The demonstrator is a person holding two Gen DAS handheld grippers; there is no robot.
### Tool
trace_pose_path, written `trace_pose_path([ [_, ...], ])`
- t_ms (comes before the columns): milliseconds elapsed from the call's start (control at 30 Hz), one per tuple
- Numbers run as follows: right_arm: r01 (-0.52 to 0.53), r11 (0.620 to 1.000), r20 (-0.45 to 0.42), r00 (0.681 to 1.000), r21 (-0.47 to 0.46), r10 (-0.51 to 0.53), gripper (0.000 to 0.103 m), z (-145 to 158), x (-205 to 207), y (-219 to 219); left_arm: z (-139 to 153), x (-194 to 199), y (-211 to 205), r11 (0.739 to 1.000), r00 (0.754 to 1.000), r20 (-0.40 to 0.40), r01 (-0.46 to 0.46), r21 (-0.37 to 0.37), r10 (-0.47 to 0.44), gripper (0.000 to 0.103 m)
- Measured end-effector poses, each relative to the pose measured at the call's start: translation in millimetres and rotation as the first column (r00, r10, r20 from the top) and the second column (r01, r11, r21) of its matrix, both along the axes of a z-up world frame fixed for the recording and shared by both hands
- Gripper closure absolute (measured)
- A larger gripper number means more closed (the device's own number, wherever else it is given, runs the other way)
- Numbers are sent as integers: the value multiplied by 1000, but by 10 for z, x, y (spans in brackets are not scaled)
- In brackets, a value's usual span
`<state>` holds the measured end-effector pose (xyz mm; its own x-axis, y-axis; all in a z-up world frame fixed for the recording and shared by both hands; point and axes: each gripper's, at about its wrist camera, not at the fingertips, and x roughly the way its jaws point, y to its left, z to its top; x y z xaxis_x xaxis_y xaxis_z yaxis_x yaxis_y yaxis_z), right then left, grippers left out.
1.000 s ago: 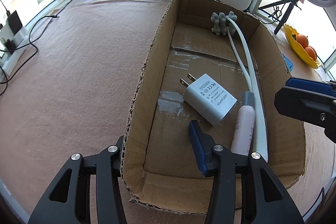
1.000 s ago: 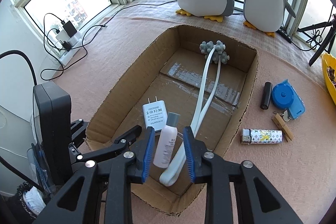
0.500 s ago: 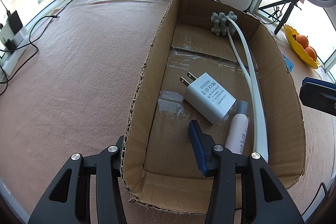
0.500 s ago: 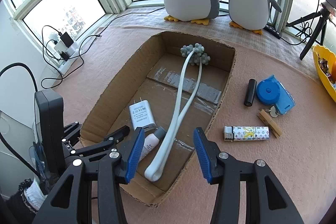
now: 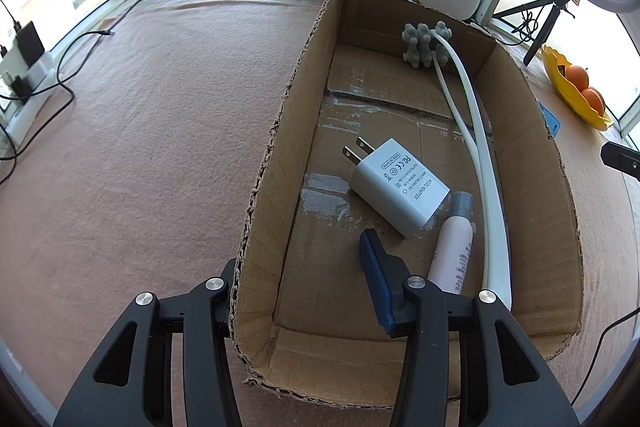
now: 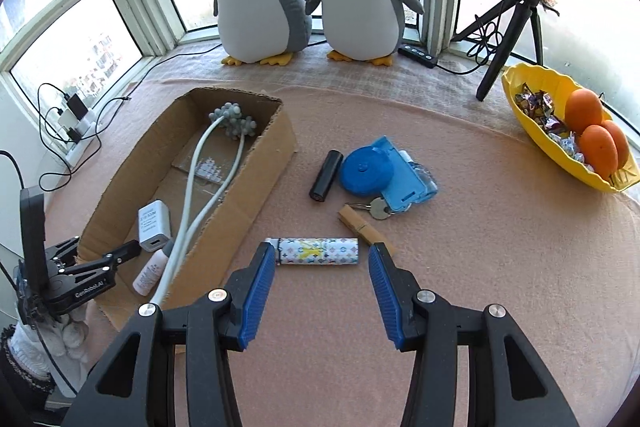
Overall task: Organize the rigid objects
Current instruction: 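Move the right gripper to the wooden clothespin and grasp it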
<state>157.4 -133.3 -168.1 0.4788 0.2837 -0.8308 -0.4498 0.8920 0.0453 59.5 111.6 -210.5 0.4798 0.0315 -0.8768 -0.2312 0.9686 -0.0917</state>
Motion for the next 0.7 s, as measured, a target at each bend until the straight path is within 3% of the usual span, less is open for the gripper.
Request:
trace_pose_path([
  [533, 12, 998, -53, 998, -65, -16, 60, -362, 399, -50, -9, -8, 4, 1000, 1000, -1, -3, 0, 3, 57],
  [700, 10, 996, -75, 997, -91, -17, 65, -455, 518, 17, -13, -5, 3, 1000, 1000, -3, -7, -1, 7, 57],
])
